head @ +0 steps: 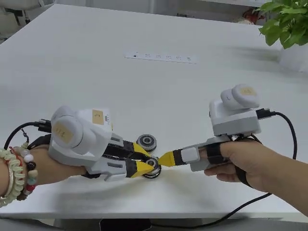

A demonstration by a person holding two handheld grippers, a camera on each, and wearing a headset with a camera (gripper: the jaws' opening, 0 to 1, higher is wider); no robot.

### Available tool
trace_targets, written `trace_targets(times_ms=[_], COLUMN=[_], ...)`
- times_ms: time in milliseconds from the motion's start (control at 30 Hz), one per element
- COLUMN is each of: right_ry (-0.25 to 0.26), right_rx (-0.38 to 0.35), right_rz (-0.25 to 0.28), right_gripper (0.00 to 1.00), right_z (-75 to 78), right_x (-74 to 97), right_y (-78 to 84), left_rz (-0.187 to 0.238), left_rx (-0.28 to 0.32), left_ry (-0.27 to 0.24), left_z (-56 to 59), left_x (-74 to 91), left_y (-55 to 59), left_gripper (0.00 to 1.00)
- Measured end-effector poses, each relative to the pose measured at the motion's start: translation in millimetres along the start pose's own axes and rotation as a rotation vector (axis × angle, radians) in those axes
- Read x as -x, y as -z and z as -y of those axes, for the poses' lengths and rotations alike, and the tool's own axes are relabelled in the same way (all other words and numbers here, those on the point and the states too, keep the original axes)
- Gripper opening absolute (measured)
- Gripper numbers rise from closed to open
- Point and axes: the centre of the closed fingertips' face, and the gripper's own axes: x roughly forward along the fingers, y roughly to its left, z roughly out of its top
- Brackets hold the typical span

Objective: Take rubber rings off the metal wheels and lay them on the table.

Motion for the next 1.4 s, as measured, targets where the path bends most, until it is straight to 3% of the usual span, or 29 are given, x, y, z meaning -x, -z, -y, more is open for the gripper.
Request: trace_targets(times_ms=[333, 367, 400, 500, 700, 867, 1000, 1133, 1233, 1400], right_ry=[-0.029, -0.040, -0.100, -0.032, -0.009, 0.006, 0.023, 0.017, 0.024, 0.023], right_rx=[0.001, -0.002, -0.029, 0.030, 0.010, -0.017, 0.003, -0.008, -0.005, 0.005], right_rz=[0.006, 0.014, 0.044, 0.022, 0.007, 0.006, -0.004, 0.015, 0.014, 0.030], right_gripper=[0.00, 0.00, 0.00, 0.00, 0.00, 0.00, 0.00, 0.00, 0.00, 0.00], right_z=[-4.4, -6.8, -18.8, -10.9, -4.1, 0.1, 2.4, 4.7, 6.1, 5.6], right_x=[-1.5, -1.8, -1.5, -1.2, -0.3, 0.9, 2.8, 3.5, 5.1, 7.9], right_y=[-3.2, -4.7, -11.2, -9.6, -3.4, -3.8, -3.4, -7.1, -7.0, -11.8], left_rz=[-0.002, -0.002, -0.002, -0.003, -0.010, -0.046, -0.082, -0.072, -0.061, -0.029], left_rx=[-0.006, -0.007, -0.007, -0.006, 0.006, -0.007, -0.027, -0.030, 0.010, -0.002], left_ry=[-0.001, -0.001, -0.002, -0.002, -0.007, -0.006, 0.005, 0.017, 0.047, 0.072], left_z=[-0.7, -0.7, -0.8, -0.9, -1.0, -0.9, -1.2, -0.5, 3.2, 8.1], left_x=[0.2, 0.2, 0.2, 0.3, -0.2, -1.5, -1.4, 2.6, 8.1, 24.0], left_y=[0.6, 0.7, 0.8, 1.0, 0.6, -0.3, -1.9, -10.0, -16.9, -33.0], left_gripper=[0.14, 0.14, 0.14, 0.14, 0.14, 0.14, 0.15, 0.23, 0.33, 0.42])
